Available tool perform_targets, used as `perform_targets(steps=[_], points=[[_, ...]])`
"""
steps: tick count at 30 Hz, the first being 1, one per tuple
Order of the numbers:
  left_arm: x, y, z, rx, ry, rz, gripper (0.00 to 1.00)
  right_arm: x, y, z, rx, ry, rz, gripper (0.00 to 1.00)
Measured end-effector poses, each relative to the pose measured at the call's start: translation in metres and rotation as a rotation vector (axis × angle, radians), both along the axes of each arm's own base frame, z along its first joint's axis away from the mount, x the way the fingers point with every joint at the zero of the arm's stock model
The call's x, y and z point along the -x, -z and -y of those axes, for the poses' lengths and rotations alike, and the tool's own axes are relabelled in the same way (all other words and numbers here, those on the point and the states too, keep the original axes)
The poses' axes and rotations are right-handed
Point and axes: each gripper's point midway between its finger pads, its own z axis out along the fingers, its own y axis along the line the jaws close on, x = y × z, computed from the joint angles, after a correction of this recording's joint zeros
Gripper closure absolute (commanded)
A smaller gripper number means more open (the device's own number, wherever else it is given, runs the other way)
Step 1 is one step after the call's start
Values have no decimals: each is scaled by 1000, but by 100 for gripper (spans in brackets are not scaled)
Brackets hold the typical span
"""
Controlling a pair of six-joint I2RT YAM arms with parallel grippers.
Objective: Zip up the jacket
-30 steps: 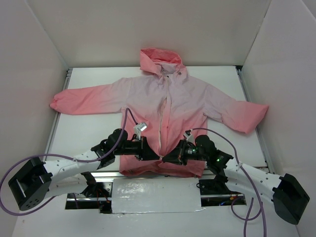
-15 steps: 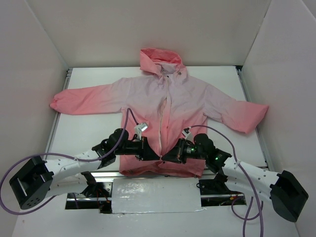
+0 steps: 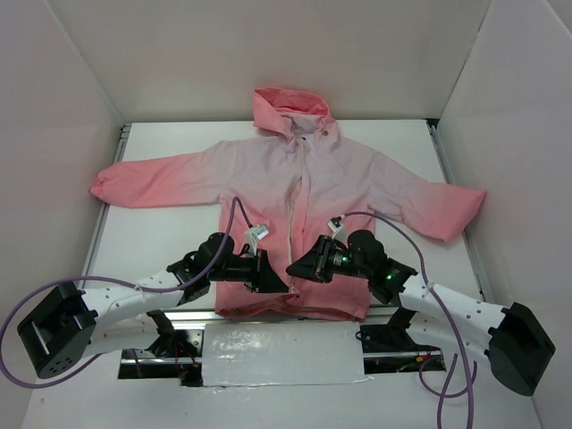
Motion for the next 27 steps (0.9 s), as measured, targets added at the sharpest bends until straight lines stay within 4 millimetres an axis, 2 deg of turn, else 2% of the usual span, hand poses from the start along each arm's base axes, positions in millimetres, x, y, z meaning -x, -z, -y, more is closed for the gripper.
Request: perform_targets(steps=[1, 2, 3, 4, 6, 8, 10, 14, 21, 27], points=[[0, 1, 0, -4, 0, -2, 100, 0, 3, 1, 12, -1, 0, 60], [0, 0, 0, -4, 0, -2, 100, 0, 4, 2, 21, -3, 13, 46], [0, 0, 0, -4, 0, -2, 100, 0, 5, 3, 24, -1, 28, 41], [0, 0, 0, -3, 0, -2, 100, 0, 4, 6, 22, 5, 49, 31], [0, -1, 0, -2, 0, -2, 100, -1, 5, 14, 5, 22, 89, 25], [0, -1, 0, -1, 0, -3, 100, -4, 14, 26, -14, 56, 112, 27], [0, -1, 0, -1, -1, -3, 100, -1, 34, 37, -14, 76, 112, 32], [0, -1, 0, 1, 0, -4, 100, 13, 58, 41, -12, 31, 96, 38], [-1, -7, 4, 28, 4, -2, 100, 11, 39, 32, -74, -26, 223, 44], [0, -5, 6, 34, 16, -19, 100, 12, 44, 27, -74, -65, 232, 47]])
